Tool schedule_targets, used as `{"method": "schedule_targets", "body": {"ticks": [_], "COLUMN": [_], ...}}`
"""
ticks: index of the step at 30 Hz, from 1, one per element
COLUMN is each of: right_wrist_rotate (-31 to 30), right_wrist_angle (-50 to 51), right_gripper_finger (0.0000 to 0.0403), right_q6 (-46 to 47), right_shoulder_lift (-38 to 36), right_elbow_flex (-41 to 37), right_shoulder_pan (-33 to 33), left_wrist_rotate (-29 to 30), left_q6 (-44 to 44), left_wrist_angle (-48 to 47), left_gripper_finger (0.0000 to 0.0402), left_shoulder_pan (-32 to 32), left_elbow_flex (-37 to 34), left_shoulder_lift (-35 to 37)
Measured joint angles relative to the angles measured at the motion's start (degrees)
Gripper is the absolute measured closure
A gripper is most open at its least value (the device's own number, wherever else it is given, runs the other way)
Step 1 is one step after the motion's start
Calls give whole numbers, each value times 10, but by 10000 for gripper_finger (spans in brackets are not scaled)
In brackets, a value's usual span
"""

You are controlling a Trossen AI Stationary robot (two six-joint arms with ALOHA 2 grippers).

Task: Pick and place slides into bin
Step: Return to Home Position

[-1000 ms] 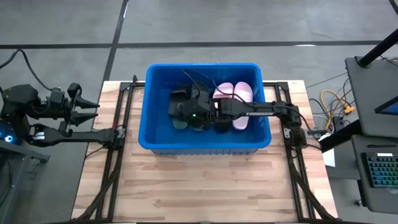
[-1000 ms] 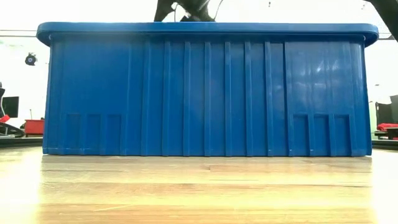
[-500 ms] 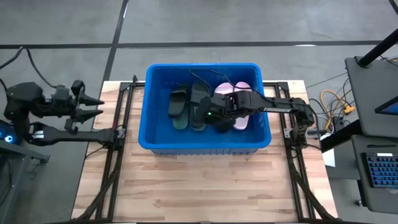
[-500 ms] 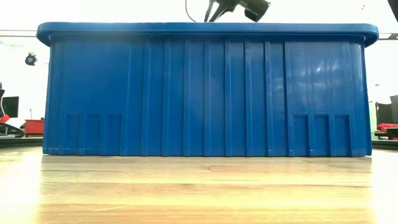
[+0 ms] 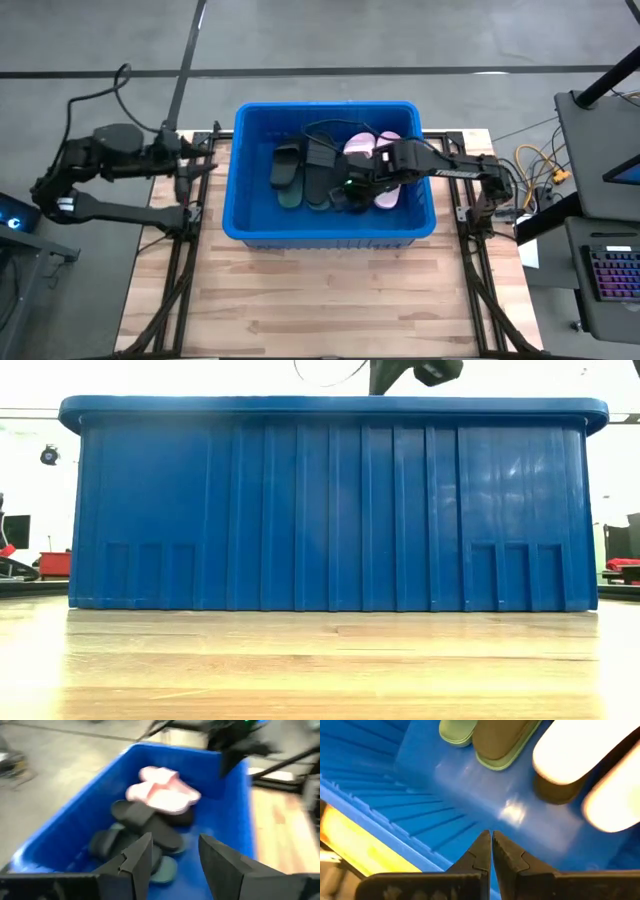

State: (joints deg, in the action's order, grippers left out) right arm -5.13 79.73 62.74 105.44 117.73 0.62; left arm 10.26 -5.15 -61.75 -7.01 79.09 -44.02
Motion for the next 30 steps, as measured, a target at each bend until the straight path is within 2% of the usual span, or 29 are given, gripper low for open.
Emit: {"method": "schedule_targets", "body": {"ticks": [6,11,16,23,30], "right_wrist_rotate": [-17,-65,-92,-134,-160], "right_wrist_angle": [41,65,66,39,-123], "right_gripper_finger": [394,394,394,395,395], "right_q6": [-98,-163,-197,-166,-125], "right_shoulder_lift": [-42,-81,-128,-255,-439], "right_elbow_flex": [-1,-9,-45,-203,-400], "right_shoulder_pan": [3,26,55,112,169], "left_wrist_rotate": [69,118,103,38,31], "left_q6": [-5,-26,-45,-50,-50], "left_wrist_angle": [-1,-1,-1,2,4], "left_gripper_finger": [258,258,258,258,258], "left_shoulder_pan": [0,0,0,1,0], "left_elbow_flex": [0,0,0,0,0], "left_shoulder_lift": [-23,-38,-53,-60,-62]}}
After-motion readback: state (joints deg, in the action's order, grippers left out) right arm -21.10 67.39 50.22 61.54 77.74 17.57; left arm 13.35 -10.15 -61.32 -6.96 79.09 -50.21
